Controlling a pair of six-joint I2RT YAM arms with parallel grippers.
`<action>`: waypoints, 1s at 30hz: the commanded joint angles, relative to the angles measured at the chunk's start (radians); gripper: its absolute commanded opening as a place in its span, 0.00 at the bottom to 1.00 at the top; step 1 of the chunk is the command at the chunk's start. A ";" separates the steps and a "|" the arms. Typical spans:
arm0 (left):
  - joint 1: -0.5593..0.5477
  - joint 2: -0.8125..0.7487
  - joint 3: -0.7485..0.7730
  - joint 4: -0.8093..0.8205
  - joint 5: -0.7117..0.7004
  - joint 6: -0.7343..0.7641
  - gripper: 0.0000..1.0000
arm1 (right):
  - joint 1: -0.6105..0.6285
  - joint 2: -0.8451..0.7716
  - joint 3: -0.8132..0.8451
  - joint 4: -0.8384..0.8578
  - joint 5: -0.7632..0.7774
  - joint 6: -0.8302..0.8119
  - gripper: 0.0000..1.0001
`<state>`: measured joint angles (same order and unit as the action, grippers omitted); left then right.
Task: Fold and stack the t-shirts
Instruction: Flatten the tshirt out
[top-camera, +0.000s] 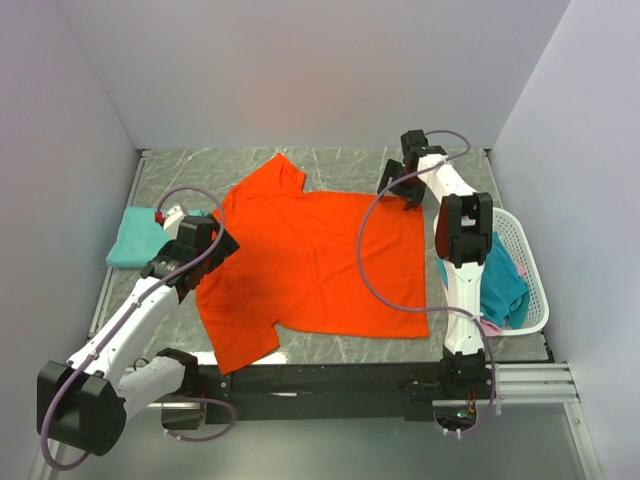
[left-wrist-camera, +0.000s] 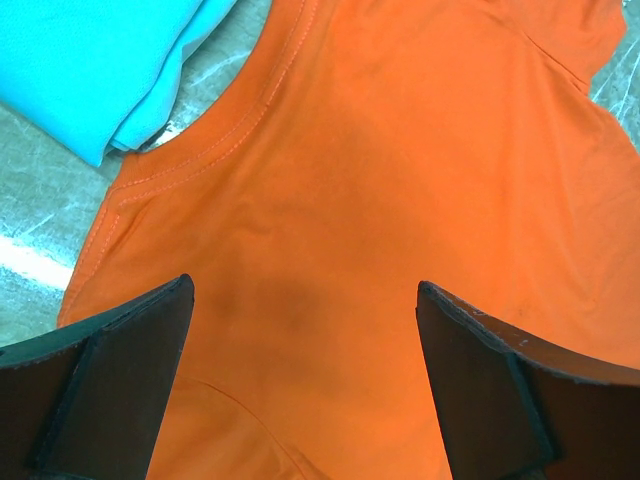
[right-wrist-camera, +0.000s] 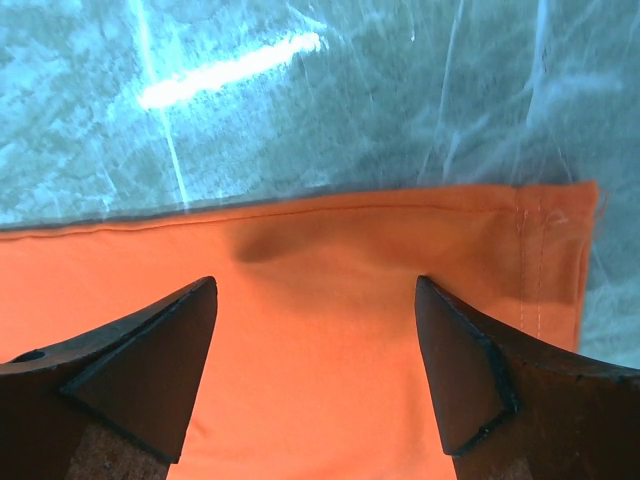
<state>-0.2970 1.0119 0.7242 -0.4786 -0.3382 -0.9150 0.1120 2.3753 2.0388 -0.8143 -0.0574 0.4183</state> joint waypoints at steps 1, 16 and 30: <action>0.001 0.002 0.046 0.006 -0.008 -0.015 0.99 | -0.026 0.022 0.040 0.021 -0.059 -0.036 0.86; -0.001 -0.168 -0.043 0.003 0.040 -0.039 0.99 | 0.008 -0.448 -0.521 0.203 0.002 -0.023 0.86; -0.001 -0.159 -0.046 0.021 0.068 -0.024 0.99 | 0.068 -0.426 -0.681 0.227 0.056 -0.015 0.86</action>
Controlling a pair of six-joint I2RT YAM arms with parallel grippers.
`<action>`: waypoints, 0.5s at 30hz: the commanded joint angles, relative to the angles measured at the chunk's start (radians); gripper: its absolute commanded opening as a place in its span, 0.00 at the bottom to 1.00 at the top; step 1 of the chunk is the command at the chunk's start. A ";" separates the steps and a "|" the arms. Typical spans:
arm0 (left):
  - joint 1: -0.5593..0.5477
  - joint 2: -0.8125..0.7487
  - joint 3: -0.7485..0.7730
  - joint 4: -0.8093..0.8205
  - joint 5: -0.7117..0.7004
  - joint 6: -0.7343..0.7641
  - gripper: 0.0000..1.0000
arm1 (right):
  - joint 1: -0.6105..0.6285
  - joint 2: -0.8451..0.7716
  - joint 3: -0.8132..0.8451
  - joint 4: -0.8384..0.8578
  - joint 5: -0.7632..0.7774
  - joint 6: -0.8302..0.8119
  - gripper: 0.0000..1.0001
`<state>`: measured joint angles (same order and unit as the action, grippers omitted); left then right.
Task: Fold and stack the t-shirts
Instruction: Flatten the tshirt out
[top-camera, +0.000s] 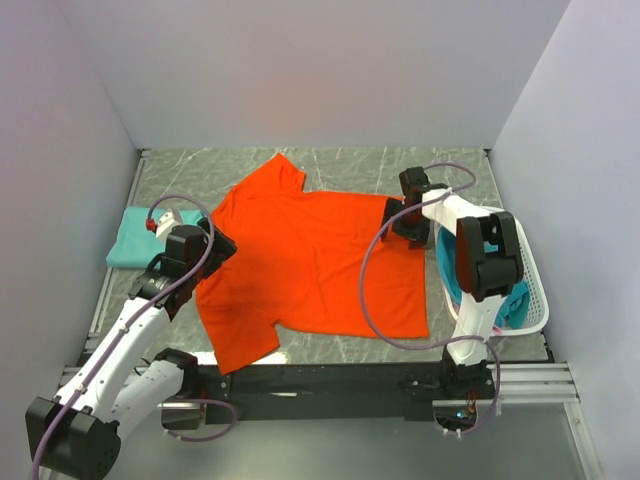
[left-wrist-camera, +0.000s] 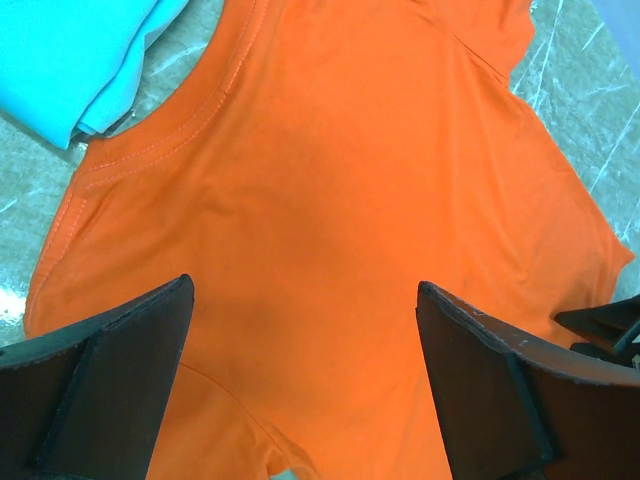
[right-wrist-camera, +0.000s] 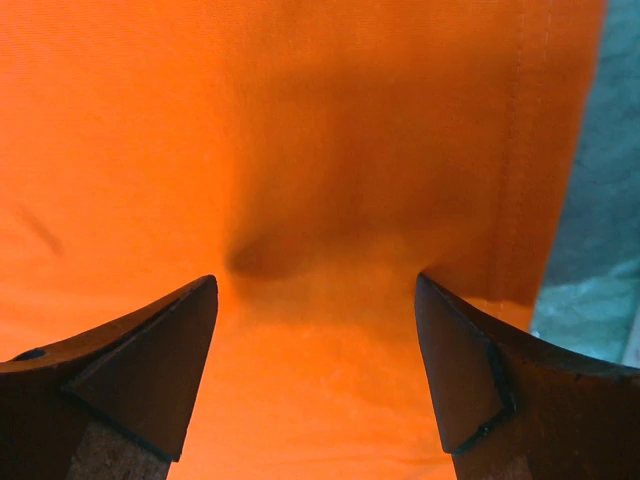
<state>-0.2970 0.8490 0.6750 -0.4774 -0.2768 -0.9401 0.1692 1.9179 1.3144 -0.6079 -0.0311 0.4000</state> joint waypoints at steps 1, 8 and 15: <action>-0.001 0.002 0.003 0.020 0.005 0.000 0.99 | 0.010 0.044 0.064 0.016 0.030 0.003 0.86; -0.001 0.004 0.009 0.008 -0.024 -0.005 0.99 | 0.004 0.158 0.193 -0.041 0.030 0.017 0.86; 0.001 0.012 0.017 -0.003 -0.050 -0.009 0.99 | -0.014 0.248 0.360 -0.110 0.030 -0.009 0.86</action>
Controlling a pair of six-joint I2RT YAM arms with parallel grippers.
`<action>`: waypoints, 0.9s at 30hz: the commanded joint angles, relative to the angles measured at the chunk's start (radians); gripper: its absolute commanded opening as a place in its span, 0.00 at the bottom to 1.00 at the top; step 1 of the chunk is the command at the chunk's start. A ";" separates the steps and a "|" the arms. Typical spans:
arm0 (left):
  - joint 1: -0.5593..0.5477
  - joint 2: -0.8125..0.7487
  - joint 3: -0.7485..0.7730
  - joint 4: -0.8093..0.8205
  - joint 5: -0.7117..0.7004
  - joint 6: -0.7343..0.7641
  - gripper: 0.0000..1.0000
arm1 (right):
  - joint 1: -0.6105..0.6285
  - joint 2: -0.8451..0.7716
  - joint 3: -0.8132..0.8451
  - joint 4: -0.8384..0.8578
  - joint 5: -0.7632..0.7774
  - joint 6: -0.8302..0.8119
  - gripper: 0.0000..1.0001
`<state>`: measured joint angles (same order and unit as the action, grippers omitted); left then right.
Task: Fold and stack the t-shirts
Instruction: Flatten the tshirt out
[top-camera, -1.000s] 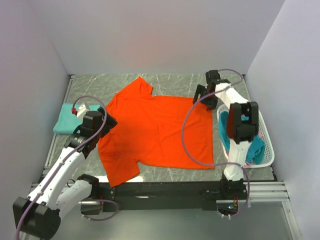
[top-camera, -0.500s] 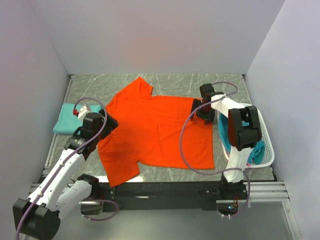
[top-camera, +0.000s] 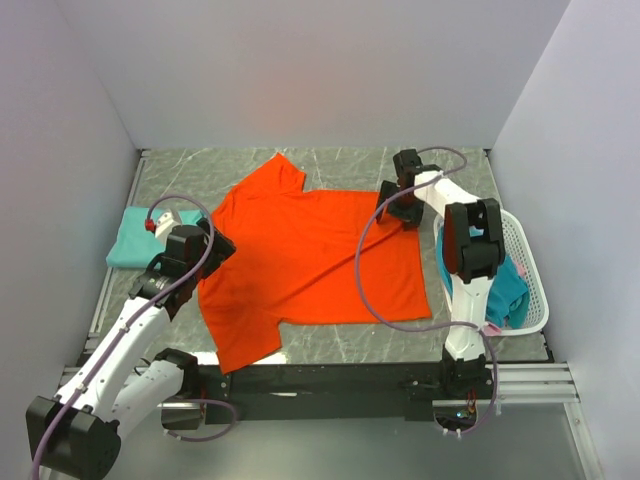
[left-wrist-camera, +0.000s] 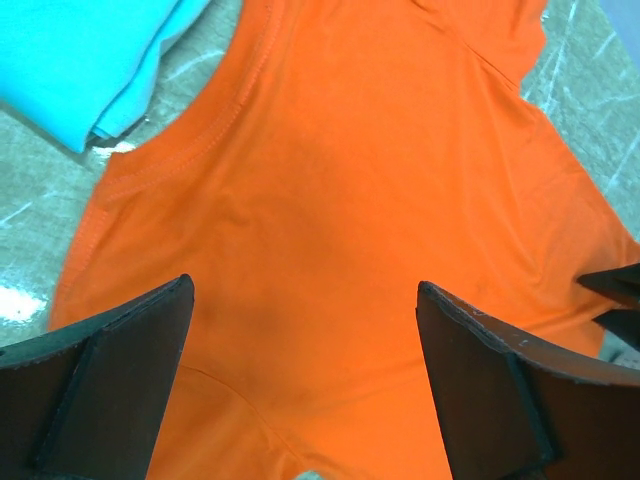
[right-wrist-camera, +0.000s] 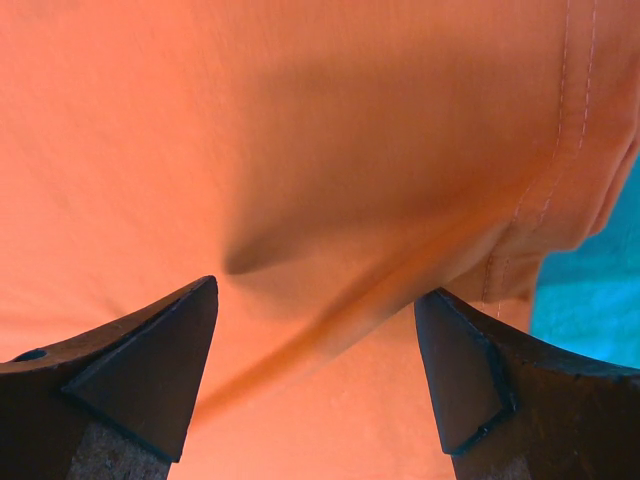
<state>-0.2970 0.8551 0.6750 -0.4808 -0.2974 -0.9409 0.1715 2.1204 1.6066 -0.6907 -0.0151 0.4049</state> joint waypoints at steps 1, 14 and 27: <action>-0.001 0.010 0.018 -0.002 -0.035 -0.010 0.99 | -0.020 0.065 0.085 -0.038 0.014 -0.015 0.86; 0.001 0.064 0.046 -0.007 -0.066 -0.018 0.99 | -0.069 0.170 0.320 -0.150 -0.009 -0.032 0.86; -0.030 -0.027 -0.057 -0.044 0.144 -0.098 1.00 | 0.117 -0.408 -0.081 -0.024 0.107 -0.018 0.91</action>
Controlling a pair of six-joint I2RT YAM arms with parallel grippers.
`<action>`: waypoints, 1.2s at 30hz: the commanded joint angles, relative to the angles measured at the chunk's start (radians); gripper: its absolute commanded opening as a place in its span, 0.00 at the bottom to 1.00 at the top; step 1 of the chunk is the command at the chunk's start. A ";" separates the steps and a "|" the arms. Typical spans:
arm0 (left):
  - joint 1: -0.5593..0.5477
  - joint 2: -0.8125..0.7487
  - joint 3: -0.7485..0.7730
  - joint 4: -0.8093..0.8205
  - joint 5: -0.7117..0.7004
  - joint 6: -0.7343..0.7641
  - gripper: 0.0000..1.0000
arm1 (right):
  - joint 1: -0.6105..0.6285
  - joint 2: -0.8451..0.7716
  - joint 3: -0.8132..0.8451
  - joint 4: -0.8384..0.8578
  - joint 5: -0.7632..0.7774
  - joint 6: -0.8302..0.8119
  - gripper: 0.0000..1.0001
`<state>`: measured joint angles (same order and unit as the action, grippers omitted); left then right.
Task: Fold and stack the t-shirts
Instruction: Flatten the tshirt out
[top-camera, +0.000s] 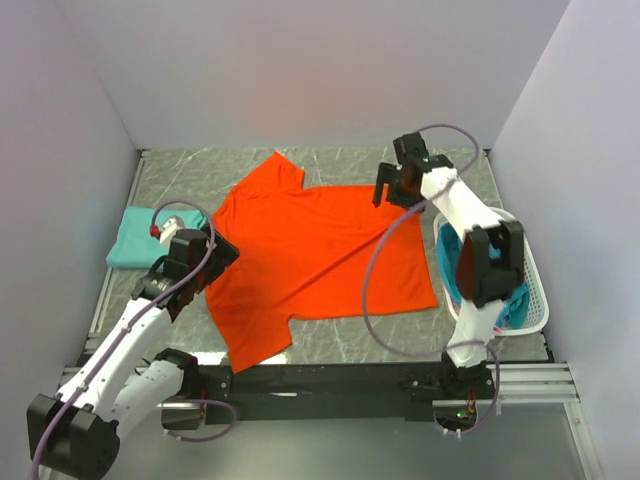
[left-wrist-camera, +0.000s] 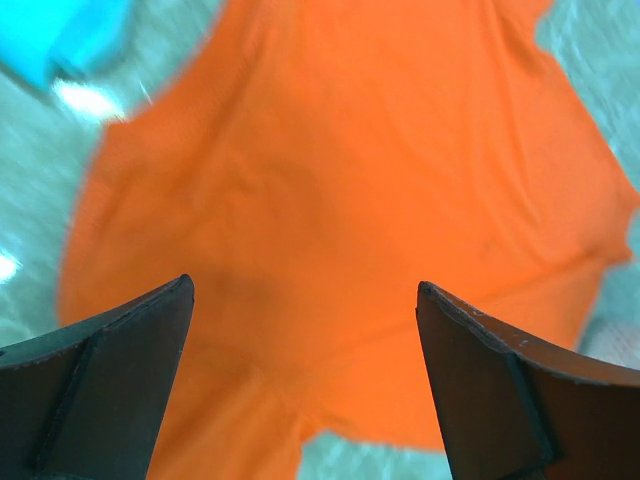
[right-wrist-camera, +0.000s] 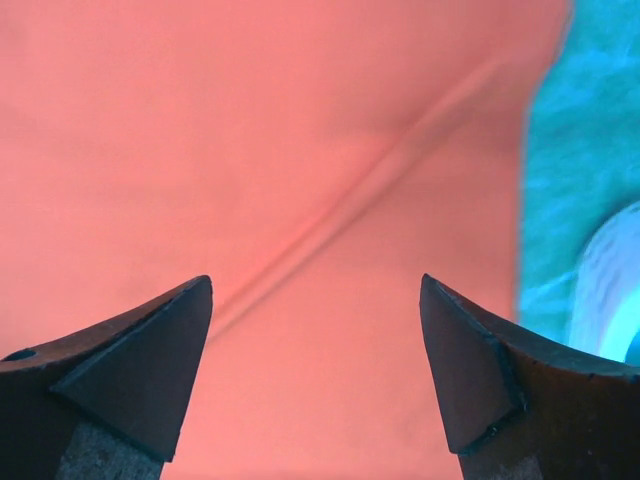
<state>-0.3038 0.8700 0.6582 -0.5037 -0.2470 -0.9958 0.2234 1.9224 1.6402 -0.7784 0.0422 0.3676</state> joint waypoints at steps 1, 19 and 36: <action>-0.038 -0.060 -0.054 -0.028 0.100 -0.073 0.99 | 0.082 -0.252 -0.162 0.103 0.048 0.045 0.91; -0.997 0.148 -0.075 -0.470 -0.117 -0.958 0.99 | 0.182 -0.878 -0.852 0.311 -0.005 0.222 0.95; -0.997 0.101 -0.177 -0.527 -0.167 -1.215 0.86 | 0.180 -0.839 -0.878 0.337 -0.070 0.205 0.94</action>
<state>-1.3048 0.9894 0.5026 -1.0393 -0.3920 -1.9785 0.4068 1.0809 0.7662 -0.4706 -0.0288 0.5785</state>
